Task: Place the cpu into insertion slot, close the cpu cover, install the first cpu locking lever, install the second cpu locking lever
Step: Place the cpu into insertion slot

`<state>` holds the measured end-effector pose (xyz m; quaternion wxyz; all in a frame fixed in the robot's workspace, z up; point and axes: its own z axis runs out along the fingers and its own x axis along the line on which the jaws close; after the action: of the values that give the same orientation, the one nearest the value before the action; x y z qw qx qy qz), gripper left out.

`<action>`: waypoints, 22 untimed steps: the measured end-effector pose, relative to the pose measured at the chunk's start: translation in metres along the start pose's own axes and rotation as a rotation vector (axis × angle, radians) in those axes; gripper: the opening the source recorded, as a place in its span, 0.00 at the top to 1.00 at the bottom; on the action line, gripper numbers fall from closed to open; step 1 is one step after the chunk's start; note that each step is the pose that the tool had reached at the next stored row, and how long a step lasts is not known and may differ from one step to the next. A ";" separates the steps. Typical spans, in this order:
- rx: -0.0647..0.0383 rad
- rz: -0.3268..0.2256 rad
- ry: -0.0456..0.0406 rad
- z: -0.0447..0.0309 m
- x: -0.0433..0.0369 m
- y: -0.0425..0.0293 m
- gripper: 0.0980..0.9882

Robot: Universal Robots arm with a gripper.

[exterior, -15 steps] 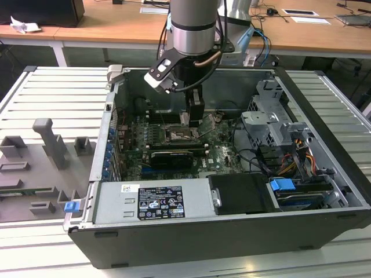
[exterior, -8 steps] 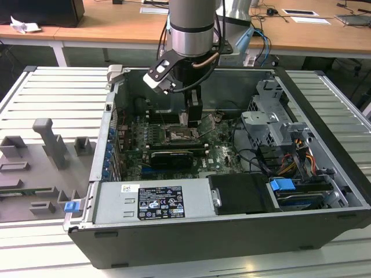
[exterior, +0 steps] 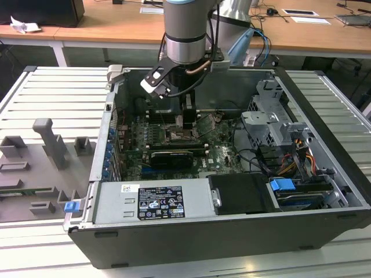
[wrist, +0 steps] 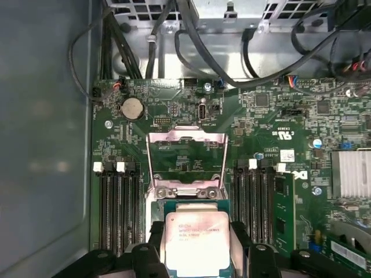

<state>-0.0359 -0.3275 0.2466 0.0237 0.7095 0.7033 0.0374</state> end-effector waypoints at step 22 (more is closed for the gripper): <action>0.000 0.017 -0.0023 0.0406 0.0061 -0.0156 0.52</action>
<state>-0.0479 -0.3205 0.2049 0.0243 0.7154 0.6973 0.0369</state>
